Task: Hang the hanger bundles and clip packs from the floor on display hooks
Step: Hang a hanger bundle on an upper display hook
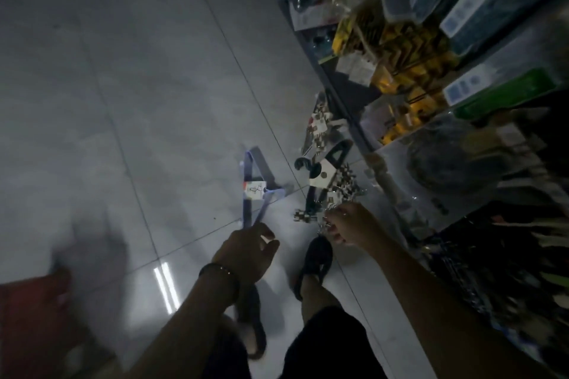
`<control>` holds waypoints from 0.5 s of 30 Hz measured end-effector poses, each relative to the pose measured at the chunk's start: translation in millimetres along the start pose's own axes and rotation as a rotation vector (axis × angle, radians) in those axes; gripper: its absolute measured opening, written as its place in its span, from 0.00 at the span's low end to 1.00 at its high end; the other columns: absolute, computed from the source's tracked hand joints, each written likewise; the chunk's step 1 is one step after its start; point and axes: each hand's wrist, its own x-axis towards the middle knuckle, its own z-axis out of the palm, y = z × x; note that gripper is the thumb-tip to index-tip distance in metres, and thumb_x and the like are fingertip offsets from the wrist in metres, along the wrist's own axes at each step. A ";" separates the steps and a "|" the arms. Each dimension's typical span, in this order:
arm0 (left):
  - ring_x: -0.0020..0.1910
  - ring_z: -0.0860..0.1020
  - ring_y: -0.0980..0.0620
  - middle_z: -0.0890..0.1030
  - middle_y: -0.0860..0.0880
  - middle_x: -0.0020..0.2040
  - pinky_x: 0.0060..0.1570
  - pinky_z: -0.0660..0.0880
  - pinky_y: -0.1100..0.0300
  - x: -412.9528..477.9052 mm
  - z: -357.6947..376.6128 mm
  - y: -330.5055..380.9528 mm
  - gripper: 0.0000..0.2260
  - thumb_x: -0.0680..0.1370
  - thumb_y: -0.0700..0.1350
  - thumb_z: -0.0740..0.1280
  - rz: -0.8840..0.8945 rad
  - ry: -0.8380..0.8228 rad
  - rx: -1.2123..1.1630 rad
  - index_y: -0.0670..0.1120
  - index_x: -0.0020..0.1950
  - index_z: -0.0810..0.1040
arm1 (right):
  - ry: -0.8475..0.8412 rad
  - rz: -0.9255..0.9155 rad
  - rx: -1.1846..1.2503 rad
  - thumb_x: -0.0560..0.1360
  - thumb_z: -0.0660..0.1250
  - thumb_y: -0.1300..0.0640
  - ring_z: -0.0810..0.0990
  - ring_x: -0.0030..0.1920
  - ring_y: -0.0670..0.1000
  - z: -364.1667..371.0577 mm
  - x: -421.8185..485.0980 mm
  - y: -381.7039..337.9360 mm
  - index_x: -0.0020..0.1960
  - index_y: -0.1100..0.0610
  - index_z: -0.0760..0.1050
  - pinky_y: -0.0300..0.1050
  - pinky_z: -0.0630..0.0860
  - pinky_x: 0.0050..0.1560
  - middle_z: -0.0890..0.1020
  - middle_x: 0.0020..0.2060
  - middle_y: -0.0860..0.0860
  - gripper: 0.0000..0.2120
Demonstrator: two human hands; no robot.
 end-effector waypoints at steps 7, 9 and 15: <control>0.58 0.83 0.45 0.85 0.46 0.58 0.55 0.76 0.57 215.3 76.8 -102.2 0.12 0.84 0.53 0.64 -0.060 -0.276 0.154 0.48 0.59 0.82 | -0.051 0.105 -0.293 0.81 0.63 0.54 0.85 0.46 0.57 42.7 223.3 71.5 0.48 0.61 0.79 0.61 0.84 0.52 0.85 0.47 0.59 0.11; 0.56 0.83 0.45 0.85 0.46 0.58 0.53 0.76 0.56 276.2 105.7 -133.8 0.14 0.84 0.53 0.63 -0.082 -0.326 0.214 0.47 0.63 0.80 | -0.037 0.148 -0.344 0.82 0.62 0.54 0.84 0.49 0.59 62.2 276.9 94.9 0.52 0.62 0.80 0.57 0.82 0.53 0.84 0.49 0.59 0.12; 0.67 0.77 0.39 0.78 0.39 0.67 0.57 0.74 0.52 438.8 196.0 -212.8 0.16 0.85 0.47 0.63 -0.137 -0.386 0.244 0.41 0.70 0.76 | 0.017 0.183 -0.399 0.84 0.63 0.55 0.81 0.50 0.58 145.9 406.2 161.8 0.45 0.54 0.75 0.46 0.71 0.46 0.78 0.44 0.56 0.09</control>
